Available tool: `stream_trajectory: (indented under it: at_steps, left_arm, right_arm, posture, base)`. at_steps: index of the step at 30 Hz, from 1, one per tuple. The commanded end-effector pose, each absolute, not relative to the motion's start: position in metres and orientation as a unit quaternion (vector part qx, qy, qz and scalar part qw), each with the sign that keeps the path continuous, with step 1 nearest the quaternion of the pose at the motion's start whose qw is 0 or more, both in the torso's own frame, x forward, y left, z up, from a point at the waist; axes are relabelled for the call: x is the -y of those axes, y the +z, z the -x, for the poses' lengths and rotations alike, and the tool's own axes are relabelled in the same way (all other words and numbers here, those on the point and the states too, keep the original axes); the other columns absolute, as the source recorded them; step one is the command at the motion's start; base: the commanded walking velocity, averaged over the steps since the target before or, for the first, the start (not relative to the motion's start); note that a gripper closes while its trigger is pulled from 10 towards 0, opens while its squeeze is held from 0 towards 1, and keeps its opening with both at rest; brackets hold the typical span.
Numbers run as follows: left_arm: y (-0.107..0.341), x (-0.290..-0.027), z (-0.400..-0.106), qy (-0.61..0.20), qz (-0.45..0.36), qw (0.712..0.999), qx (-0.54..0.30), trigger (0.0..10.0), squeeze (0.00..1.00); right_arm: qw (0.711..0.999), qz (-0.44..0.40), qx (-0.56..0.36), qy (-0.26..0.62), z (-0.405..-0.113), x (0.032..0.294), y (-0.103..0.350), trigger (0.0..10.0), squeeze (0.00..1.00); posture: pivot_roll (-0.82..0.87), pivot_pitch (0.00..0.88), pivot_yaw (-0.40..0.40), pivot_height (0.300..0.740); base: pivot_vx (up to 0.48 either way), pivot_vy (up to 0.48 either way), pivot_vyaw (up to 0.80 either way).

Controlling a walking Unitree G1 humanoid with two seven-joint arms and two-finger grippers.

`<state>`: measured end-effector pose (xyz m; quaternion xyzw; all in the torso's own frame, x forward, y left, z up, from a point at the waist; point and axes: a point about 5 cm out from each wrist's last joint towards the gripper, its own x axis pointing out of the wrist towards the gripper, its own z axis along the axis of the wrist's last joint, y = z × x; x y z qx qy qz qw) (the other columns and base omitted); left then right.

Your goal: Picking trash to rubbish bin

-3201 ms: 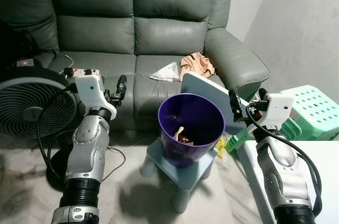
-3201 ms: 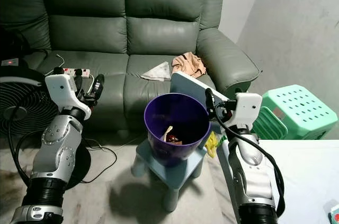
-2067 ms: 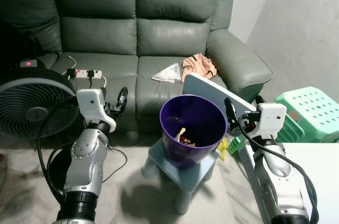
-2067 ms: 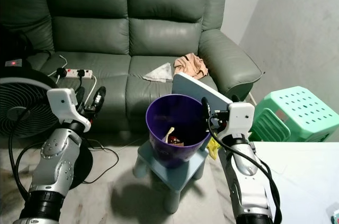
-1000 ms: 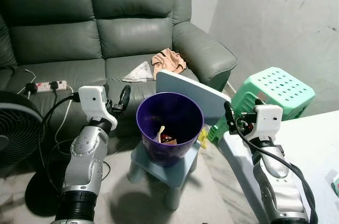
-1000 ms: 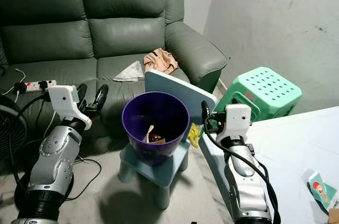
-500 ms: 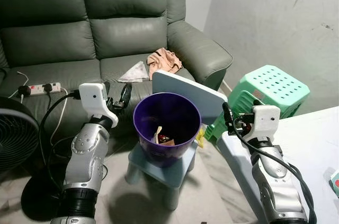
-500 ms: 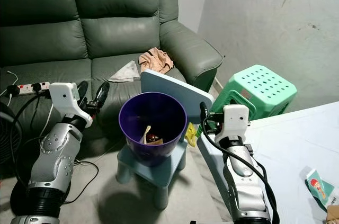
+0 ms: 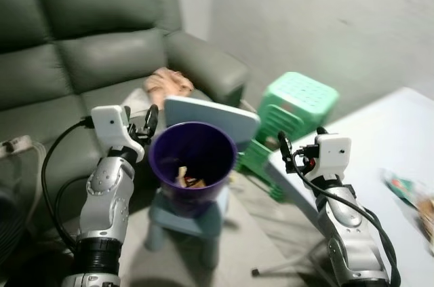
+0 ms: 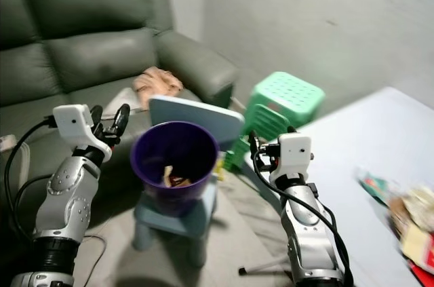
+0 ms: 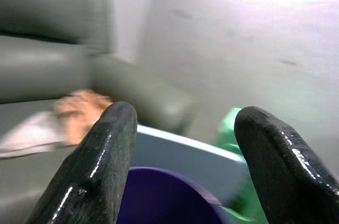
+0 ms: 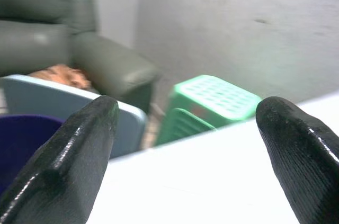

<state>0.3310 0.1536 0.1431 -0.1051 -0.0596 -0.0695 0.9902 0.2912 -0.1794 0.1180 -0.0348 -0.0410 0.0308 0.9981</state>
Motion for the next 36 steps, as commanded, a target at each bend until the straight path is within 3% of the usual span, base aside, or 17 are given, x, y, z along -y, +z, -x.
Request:
stream_trajectory:
  at_steps: [1,36]
  left_arm:
    - [0.1447,-0.1576,-0.3333,-0.062,0.096,0.992,0.058,10.0,0.00]
    - [0.1386,-0.1519,-0.3303,-0.074,0.087,0.993,0.042,10.0,0.00]
  right_arm:
    - [0.998,0.034,0.049,0.034,-0.2927,0.1761,0.1226,10.0,0.00]
    - [0.998,0.037,0.038,0.027,-0.2846,0.1793,0.1194,10.0,0.00]
  posture:
    - [-0.06,0.000,-0.079,0.740]
    - [-0.08,0.000,-0.082,0.740]
  base:
    - [0.000,0.000,-0.72]
    - [0.000,0.000,-0.71]
